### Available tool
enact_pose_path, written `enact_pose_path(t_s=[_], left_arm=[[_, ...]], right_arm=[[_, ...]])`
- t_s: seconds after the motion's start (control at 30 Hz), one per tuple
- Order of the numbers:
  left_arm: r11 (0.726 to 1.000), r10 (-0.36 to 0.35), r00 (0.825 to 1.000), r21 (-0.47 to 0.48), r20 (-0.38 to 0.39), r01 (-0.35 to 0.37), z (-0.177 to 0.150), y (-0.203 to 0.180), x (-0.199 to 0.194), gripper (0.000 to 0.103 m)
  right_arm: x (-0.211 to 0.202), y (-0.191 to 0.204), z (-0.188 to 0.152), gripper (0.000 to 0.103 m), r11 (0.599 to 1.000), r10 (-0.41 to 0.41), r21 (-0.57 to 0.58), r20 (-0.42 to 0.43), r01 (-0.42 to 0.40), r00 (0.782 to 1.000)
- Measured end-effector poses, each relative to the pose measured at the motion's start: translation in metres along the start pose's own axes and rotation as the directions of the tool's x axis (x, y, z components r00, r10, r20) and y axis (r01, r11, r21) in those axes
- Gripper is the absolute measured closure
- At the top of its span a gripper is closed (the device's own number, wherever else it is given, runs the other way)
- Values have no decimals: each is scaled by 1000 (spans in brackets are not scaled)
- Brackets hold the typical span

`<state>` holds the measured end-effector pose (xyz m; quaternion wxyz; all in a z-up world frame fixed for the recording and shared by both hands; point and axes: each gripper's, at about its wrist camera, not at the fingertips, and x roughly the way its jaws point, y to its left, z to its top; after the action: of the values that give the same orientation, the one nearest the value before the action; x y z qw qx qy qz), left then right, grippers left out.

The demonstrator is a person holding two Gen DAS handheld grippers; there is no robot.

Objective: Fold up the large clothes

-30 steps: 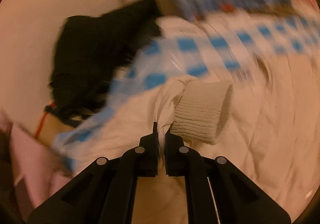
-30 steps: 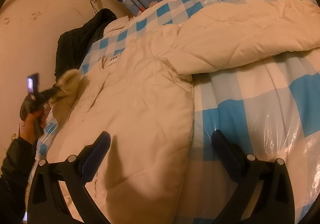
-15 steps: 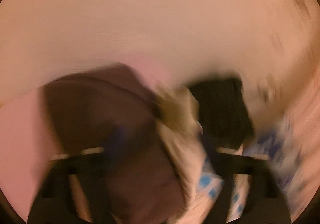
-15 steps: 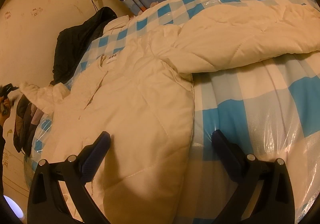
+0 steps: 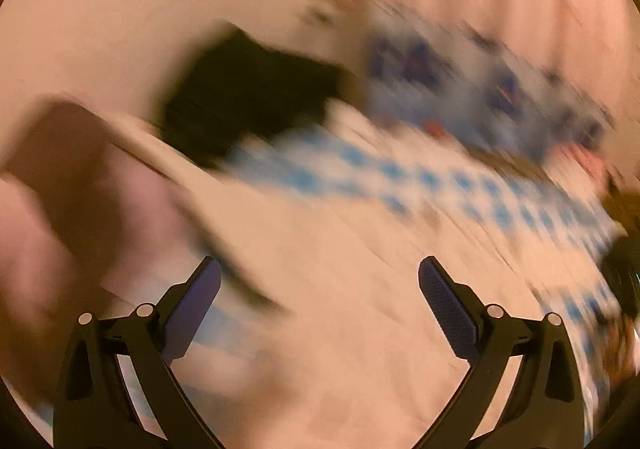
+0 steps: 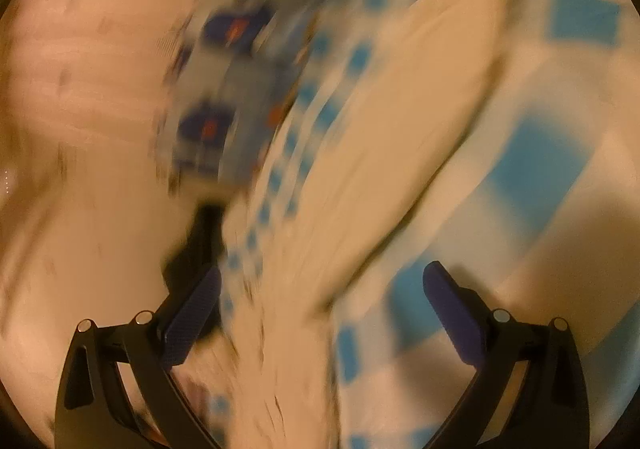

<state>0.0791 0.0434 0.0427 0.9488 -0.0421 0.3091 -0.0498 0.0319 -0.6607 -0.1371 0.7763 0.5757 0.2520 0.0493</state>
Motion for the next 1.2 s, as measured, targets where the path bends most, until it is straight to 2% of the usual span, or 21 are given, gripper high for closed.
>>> enact_pose_path(t_s=[0.07,0.13,0.2,0.23,0.27,0.33,0.4,0.5,0.57,0.67,0.73,0.77,0.8,0.83,0.93,1.03,1.2], left_arm=[[992,-121,989,-30,-86,119,-37,-56,37,8],[978,-206,970,-63,-131,199,-59,-92,60,8],[970,-245,953,-43,-177,241,-81,-111,60,8],[966,-253,947,2,-199,259,-88,-121,61,8],[967,-242,951,31,-192,253,-95,-126,58,8],[973,-206,968,74,-147,218,-95,-122,48,8],[971,-225,965,55,-138,234,-92,-110,41,8],[971,-238,961,-30,-141,237,-81,-76,42,8],[970,-241,958,-67,-158,233,-81,-64,46,8],[965,-246,954,-135,-172,225,-81,-48,54,8],[960,-256,952,-161,-170,229,-81,-42,55,8],[960,-254,953,-164,-165,227,-81,-41,54,8],[961,-248,955,-162,-162,222,-80,-40,54,8],[963,-241,957,-157,-158,217,-81,-39,54,8],[967,-226,961,-154,-162,201,-82,-37,56,8],[971,-204,965,-163,-167,177,-84,-30,62,8],[974,-151,975,-195,-163,118,-83,-7,70,8]], right_arm=[[-4,-15,28,5,995,53,87,34,-56,998],[-1,-16,50,5,994,46,101,43,-50,998],[3,-9,70,5,999,-19,48,66,15,998],[5,-9,78,5,999,-44,34,68,42,997],[8,-11,85,5,996,-79,33,66,77,995],[14,-17,97,5,990,-133,44,65,130,989],[20,-18,105,5,987,-158,32,74,156,985],[37,-12,117,5,980,-198,-8,88,199,976],[46,-11,118,5,967,-253,-2,88,254,964],[50,-14,119,5,960,-278,15,116,278,954],[54,-12,119,8,956,-290,-14,124,294,949],[56,-10,119,28,948,-309,-35,122,315,943],[59,-11,118,83,940,-334,-40,106,340,937],[60,-13,116,91,943,-326,-36,100,331,940],[53,-1,109,91,935,-326,-92,150,341,933],[40,33,103,91,920,-309,-172,235,352,922],[19,110,93,91,904,-185,-317,312,286,932]])
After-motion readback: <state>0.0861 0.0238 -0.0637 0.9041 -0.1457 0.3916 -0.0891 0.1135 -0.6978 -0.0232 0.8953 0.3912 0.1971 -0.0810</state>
